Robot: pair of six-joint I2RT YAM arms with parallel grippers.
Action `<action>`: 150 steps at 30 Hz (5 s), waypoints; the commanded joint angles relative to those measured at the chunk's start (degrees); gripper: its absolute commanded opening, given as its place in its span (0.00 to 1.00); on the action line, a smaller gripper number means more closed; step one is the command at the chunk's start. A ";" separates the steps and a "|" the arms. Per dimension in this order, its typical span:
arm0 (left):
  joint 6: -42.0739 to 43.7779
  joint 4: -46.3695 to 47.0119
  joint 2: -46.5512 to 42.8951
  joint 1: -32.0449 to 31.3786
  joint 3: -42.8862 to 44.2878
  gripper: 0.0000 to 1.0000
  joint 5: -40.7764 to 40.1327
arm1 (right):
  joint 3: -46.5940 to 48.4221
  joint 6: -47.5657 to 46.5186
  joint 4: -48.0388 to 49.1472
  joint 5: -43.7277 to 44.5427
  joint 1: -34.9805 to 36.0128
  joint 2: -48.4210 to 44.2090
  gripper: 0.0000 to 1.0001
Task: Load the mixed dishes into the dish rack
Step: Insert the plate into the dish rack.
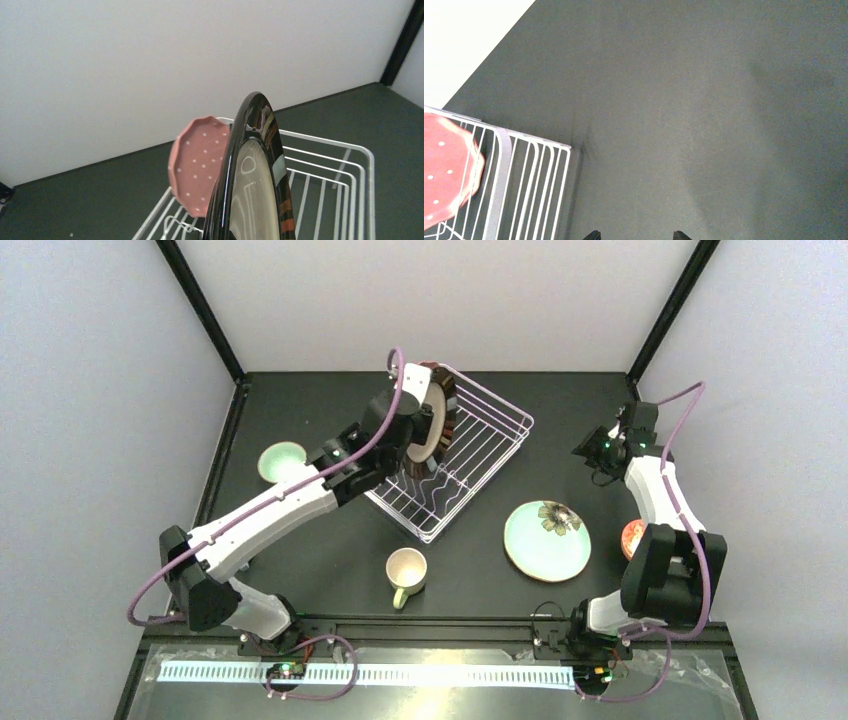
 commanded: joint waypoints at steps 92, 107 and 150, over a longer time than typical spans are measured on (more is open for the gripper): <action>29.59 39.58 28.60 19.87 4.22 0.01 27.86 | -1.95 -1.96 26.58 2.89 2.61 6.01 0.78; 23.77 38.63 30.13 19.92 2.35 0.01 25.38 | -2.43 -2.91 26.05 3.26 2.87 5.38 0.78; 23.16 36.09 30.65 19.92 2.45 0.45 21.22 | -6.45 -1.41 26.00 2.60 2.86 1.00 0.78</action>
